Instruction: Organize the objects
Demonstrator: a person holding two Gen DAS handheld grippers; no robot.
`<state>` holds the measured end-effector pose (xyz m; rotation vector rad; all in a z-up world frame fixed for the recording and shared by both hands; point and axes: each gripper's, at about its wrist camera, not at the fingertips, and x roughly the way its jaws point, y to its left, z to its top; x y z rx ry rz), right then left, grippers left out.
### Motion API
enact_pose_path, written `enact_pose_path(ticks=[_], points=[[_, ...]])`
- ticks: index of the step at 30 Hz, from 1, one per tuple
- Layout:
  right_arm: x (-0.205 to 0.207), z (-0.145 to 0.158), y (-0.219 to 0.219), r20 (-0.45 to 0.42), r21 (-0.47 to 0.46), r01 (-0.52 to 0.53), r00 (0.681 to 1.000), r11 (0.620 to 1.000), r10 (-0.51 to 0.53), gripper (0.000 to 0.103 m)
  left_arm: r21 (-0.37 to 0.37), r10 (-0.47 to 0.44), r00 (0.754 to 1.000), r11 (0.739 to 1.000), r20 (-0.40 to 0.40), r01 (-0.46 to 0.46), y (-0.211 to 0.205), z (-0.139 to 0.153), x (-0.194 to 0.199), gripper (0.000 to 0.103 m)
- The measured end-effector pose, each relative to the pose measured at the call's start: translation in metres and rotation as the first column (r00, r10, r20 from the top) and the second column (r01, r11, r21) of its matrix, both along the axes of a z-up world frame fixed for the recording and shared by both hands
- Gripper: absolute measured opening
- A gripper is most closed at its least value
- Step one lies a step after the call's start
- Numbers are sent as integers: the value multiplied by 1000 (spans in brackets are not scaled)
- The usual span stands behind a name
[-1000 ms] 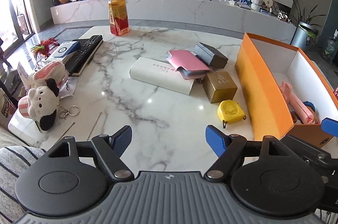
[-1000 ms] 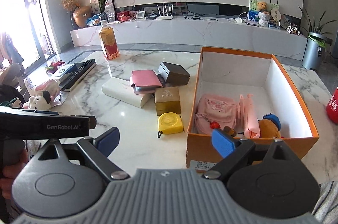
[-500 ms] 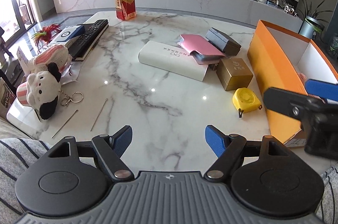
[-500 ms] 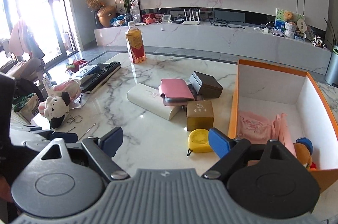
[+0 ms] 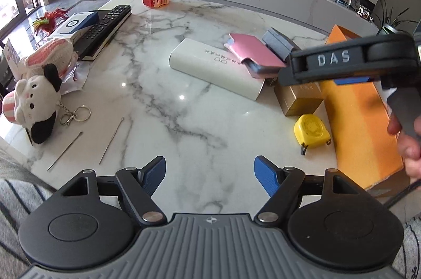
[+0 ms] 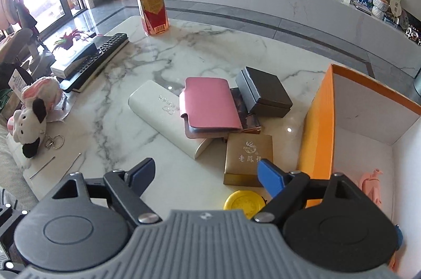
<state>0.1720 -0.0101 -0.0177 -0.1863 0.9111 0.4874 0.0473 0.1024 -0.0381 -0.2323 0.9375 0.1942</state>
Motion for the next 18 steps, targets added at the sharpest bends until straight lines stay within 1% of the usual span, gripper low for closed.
enact_pose_path(ticks=[6, 7, 8, 9, 10, 12, 14, 18], points=[[9, -15, 2, -48, 25, 86, 995, 996, -85, 85, 40, 41, 999, 998, -23, -40, 14, 8, 42, 87], [11, -18, 0, -66, 30, 108, 992, 994, -106, 85, 52, 42, 999, 998, -27, -40, 17, 9, 48, 87], [13, -22, -2, -80, 27, 129, 989, 991, -127, 85, 66, 32, 999, 997, -35, -29, 18, 9, 55, 91], [15, -24, -5, -88, 30, 150, 985, 988, -146, 84, 82, 16, 999, 997, -44, -12, 18, 9, 61, 89], [19, -25, -11, -100, 47, 173, 981, 984, -168, 83, 96, 10, 999, 995, -46, -6, 18, 8, 66, 89], [24, -26, -16, -119, 40, 187, 976, 981, -181, 69, 111, 17, 999, 994, -49, -12, 18, 6, 74, 89], [27, -29, -18, -128, 12, 182, 975, 983, -179, 64, 109, 5, 998, 994, -66, 2, 19, 3, 82, 89], [35, -38, -31, -149, -23, 218, 964, 976, -219, 64, 106, 5, 997, 994, -82, 3, 19, -4, 88, 89]])
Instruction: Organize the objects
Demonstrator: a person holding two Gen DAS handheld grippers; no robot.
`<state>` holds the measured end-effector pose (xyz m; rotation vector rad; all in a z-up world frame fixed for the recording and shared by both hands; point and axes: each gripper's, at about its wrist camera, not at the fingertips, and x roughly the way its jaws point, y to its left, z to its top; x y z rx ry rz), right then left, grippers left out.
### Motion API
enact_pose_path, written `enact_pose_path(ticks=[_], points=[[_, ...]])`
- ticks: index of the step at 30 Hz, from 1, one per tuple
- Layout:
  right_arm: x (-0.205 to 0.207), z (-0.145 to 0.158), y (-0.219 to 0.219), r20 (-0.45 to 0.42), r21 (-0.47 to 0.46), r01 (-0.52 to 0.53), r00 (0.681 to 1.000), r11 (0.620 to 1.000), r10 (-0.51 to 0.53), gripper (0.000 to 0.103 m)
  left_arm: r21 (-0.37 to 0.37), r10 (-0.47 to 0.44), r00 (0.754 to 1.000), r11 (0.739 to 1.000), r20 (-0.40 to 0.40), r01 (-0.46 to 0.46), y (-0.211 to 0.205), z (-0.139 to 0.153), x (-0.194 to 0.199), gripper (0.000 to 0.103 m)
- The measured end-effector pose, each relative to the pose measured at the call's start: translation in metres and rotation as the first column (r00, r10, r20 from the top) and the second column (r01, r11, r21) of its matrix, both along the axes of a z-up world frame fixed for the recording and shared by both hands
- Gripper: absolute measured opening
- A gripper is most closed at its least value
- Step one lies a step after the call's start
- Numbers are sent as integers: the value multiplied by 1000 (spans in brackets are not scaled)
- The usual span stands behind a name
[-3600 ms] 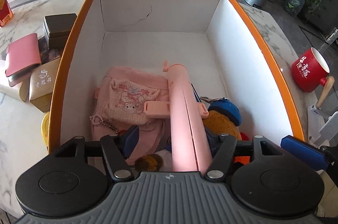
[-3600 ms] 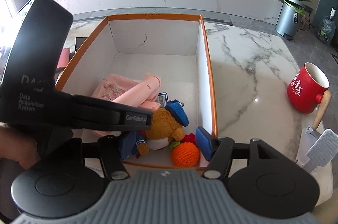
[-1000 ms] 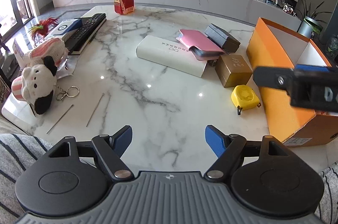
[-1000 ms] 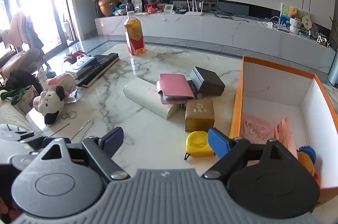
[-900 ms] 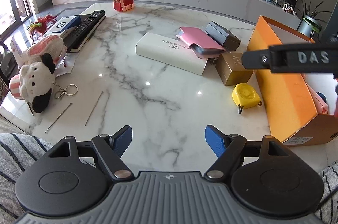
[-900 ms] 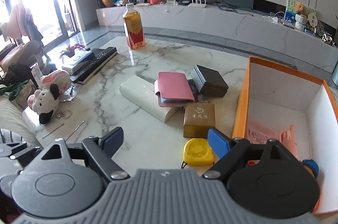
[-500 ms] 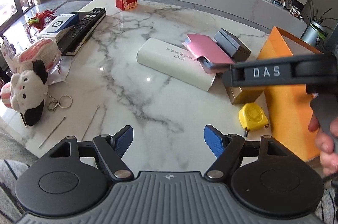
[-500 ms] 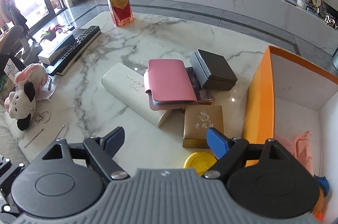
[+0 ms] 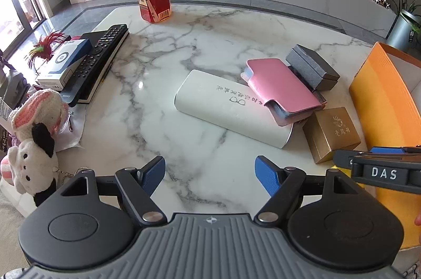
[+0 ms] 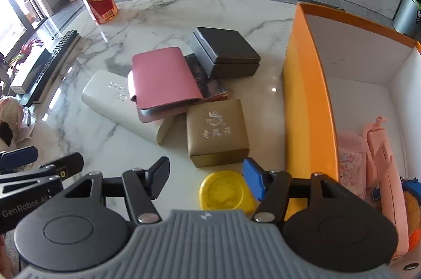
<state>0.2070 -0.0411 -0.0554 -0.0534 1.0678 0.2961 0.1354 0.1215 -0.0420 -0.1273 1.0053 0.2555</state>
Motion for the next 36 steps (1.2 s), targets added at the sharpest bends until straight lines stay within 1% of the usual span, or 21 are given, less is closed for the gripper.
enact_pose_path(ticks=[2, 3, 4, 5, 6, 9, 12, 14, 17, 19, 21, 22, 24, 25, 26, 27, 28, 29, 31, 35, 36], points=[[6, 0, -10, 4, 7, 20, 1000, 1000, -20, 66, -5, -4, 1000, 1000, -9, 4, 0, -4, 2, 89], [8, 1, -11, 9, 10, 13, 1000, 1000, -14, 72, -8, -2, 1000, 1000, -14, 2, 0, -6, 3, 89], [10, 1, -10, 7, 3, -4, 1000, 1000, 4, 76, -11, 1, 1000, 1000, -19, -1, 0, -8, 4, 89], [13, 1, -8, 10, -5, -20, 1000, 1000, 20, 84, -14, 5, 1000, 1000, -22, -5, 1, -10, 4, 89], [16, 0, -4, 18, -12, -34, 999, 999, 34, 90, -17, 7, 1000, 1000, -24, -8, 1, -11, 5, 89], [31, -3, 3, 10, -25, -34, 999, 999, 34, 90, -17, 8, 1000, 1000, -24, -9, 2, -10, 5, 89], [48, -15, 10, -45, -48, -40, 998, 998, 38, 90, -20, 30, 999, 999, -36, -30, 7, -10, 9, 89], [54, -22, 16, -74, -64, -55, 996, 996, 50, 90, -68, 72, 996, 995, -56, -76, 16, -10, 15, 89], [58, -28, 20, -73, -80, -57, 996, 995, 51, 90, -204, 135, 988, 968, -70, -147, 33, -11, 25, 89], [59, -32, 20, -78, -84, -55, 996, 995, 49, 88, -262, 194, 978, 943, -74, -207, 43, -12, 34, 89], [60, -36, 20, -86, -76, -51, 995, 996, 45, 83, -290, 255, 964, 919, -78, -267, 49, -15, 43, 88], [60, -37, 19, -91, -64, -47, 995, 997, 41, 82, -292, 293, 952, 907, -85, -305, 51, -19, 49, 88], [60, -39, 17, -94, -57, -41, 995, 998, 36, 76, -282, 325, 940, 897, -103, -341, 52, -27, 60, 84], [61, -40, 17, -95, -56, -37, 995, 998, 32, 75, -288, 357, 927, 881, -114, -375, 56, -31, 66, 83], [61, -42, 17, -98, -52, -36, 995, 998, 31, 72, -304, 397, 909, 857, -124, -416, 60, -35, 69, 83], [61, -43, 17, -101, -50, -40, 994, 998, 35, 69, -326, 438, 889, 827, -137, -458, 64, -39, 72, 83], [60, -44, 18, -104, -52, -48, 994, 998, 42, 68, -346, 459, 875, 804, -154, -483, 67, -43, 76, 83], [60, -45, 19, -102, -58, -53, 994, 997, 47, 67, -370, 461, 871, 789, -170, -490, 69, -47, 81, 83], [58, -47, 21, -96, -66, -62, 994, 996, 56, 67, -402, 458, 872, 775, -174, -487, 70, -50, 90, 83], [58, -48, 21, -88, -70, -73, 994, 995, 67, 67, -383, 485, 858, 770, -167, -510, 66, -51, 105, 85], [58, -48, 22, -87, -71, -75, 994, 995, 69, 67, -373, 490, 856, 772, -169, -515, 64, -51, 108, 87]])
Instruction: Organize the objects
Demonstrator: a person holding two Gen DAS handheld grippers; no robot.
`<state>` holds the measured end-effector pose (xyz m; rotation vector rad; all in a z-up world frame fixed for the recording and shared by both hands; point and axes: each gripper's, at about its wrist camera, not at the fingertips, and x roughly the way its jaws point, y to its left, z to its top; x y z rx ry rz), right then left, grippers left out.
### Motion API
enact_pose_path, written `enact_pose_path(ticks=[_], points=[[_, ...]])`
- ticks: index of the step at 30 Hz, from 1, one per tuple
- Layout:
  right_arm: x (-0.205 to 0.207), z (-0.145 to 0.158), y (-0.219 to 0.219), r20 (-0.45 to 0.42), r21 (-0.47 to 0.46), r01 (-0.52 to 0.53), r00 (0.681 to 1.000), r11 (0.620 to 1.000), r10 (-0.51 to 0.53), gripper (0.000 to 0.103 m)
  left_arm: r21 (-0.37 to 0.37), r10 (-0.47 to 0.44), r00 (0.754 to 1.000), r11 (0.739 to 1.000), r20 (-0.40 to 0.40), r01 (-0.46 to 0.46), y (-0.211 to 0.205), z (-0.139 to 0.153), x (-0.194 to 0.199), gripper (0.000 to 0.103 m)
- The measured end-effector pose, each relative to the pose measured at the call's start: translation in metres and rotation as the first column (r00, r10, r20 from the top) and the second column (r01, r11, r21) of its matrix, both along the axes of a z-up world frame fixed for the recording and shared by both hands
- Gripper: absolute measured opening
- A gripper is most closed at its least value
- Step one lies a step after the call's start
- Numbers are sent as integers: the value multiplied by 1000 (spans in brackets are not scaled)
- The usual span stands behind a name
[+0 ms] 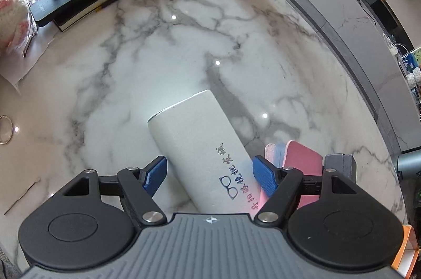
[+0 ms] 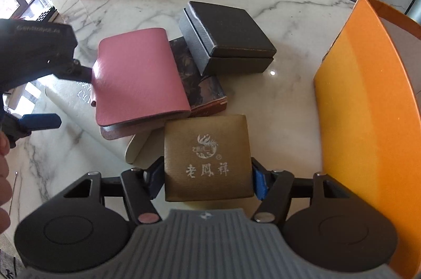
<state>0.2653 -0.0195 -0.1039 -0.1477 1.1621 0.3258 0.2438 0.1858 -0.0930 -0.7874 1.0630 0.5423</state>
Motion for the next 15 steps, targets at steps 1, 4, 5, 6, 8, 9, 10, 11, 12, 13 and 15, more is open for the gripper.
enact_pose_path(ticks=[1, 4, 5, 6, 8, 9, 10, 11, 12, 13, 15], points=[[0, 0, 0, 1, -3, -5, 1000, 1000, 5, 67, 7, 4, 1000, 1000, -12, -4, -2, -1, 3, 88], [0, -1, 1, 11, -12, -17, 1000, 1000, 17, 64, 29, 17, 999, 999, -33, -16, -6, -4, 8, 92], [1, 0, 0, 10, -11, -17, 1000, 1000, 17, 63, 47, 11, 999, 999, -41, -9, -9, -4, 10, 93], [1, 0, 0, 8, -8, -16, 1000, 1000, 16, 63, 66, 4, 999, 998, -53, -1, -11, -4, 12, 94], [2, 0, -1, 8, -3, -18, 1000, 1000, 18, 63, 108, -19, 998, 994, -65, 26, -18, -5, 18, 95], [2, 0, -2, 9, -2, -18, 1000, 1000, 18, 63, 128, -34, 998, 991, -62, 42, -21, -6, 19, 95], [1, -1, -2, 11, -1, -17, 1000, 1000, 17, 63, 152, -53, 998, 987, -47, 59, -24, -6, 19, 95], [1, -1, -2, 12, 1, -16, 1000, 1000, 16, 62, 170, -69, 997, 983, -32, 74, -27, -6, 18, 95], [0, 0, -2, 10, 3, -16, 1000, 1000, 16, 62, 183, -91, 996, 979, -24, 94, -29, -6, 16, 94], [0, 0, -2, 6, 9, -16, 1000, 1000, 16, 62, 186, -116, 993, 975, -20, 118, -29, -6, 14, 94], [-3, 0, -3, -3, 19, -22, 1000, 1000, 22, 62, 177, -178, 984, 968, -20, 179, -28, -5, 11, 92]])
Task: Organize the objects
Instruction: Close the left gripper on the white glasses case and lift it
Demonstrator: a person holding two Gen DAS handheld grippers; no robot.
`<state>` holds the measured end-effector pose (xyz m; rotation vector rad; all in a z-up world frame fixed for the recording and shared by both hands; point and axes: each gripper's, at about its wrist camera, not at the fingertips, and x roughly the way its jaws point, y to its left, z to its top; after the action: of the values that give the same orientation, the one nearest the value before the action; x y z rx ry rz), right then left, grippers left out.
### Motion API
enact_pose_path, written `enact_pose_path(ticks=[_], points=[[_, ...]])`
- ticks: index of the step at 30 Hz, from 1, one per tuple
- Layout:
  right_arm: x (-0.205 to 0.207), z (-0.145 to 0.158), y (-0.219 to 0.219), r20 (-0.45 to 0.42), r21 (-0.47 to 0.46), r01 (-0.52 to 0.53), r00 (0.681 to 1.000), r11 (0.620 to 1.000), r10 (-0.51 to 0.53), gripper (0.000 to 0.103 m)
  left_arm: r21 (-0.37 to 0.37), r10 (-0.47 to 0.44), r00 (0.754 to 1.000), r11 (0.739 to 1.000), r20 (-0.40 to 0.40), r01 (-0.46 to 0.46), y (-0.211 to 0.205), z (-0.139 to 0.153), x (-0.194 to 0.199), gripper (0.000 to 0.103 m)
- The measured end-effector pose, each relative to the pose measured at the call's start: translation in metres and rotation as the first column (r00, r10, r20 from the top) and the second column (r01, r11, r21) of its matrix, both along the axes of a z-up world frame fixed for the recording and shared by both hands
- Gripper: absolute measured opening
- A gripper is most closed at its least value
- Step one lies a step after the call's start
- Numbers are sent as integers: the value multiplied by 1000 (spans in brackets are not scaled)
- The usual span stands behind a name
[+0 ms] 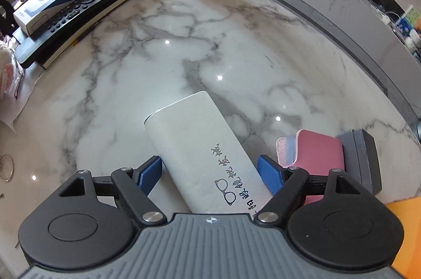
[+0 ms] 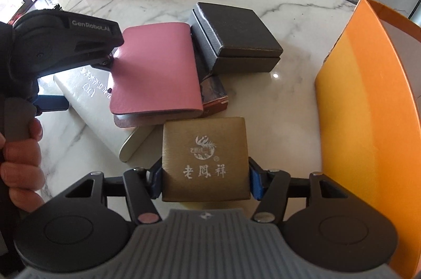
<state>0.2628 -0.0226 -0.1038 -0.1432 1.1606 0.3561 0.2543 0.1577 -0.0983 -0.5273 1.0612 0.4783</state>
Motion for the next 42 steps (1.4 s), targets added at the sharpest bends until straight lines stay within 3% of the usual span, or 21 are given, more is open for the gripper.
enact_pose_path(ticks=[3, 8, 13, 20, 26, 29, 31, 34, 36, 42], points=[[-3, 1, 0, -2, 4, -12, 1000, 1000, 12, 62, 0, -110, 994, 994, -7, 111, 0, 0, -7, 92], [-8, 3, 4, 9, 5, -25, 1000, 1000, 25, 62, -15, -290, 956, 957, -35, 290, -1, 1, -32, 91], [-14, 1, 8, 1, -4, -42, 999, 999, 42, 62, -40, -462, 883, 887, -82, 461, -6, 2, -55, 92], [-31, 7, 11, 13, -12, -121, 993, 993, 122, 61, 20, -430, 893, 899, -133, 436, -21, 12, -78, 82], [-37, 6, 8, 21, -44, -173, 985, 984, 174, 61, 19, -373, 916, 925, -145, 380, -30, 0, -88, 85], [-38, 7, 8, 21, -44, -180, 983, 983, 181, 61, 103, -385, 912, 911, -141, 401, -39, -4, -88, 86], [-40, 6, 9, 29, -49, -184, 982, 982, 185, 61, 149, -408, 907, 895, -106, 421, -42, -3, -91, 81], [-41, 4, 8, 36, -42, -176, 984, 984, 177, 61, 157, -418, 904, 891, -89, 427, -43, -2, -92, 76], [-42, 6, 7, 44, -34, -171, 984, 985, 173, 60, 146, -385, 917, 906, -107, 397, -41, 0, -92, 74], [-52, 18, 6, 83, -11, -181, 980, 983, 181, 60, 194, -405, 912, 891, -68, 410, -45, 22, -102, 73]])
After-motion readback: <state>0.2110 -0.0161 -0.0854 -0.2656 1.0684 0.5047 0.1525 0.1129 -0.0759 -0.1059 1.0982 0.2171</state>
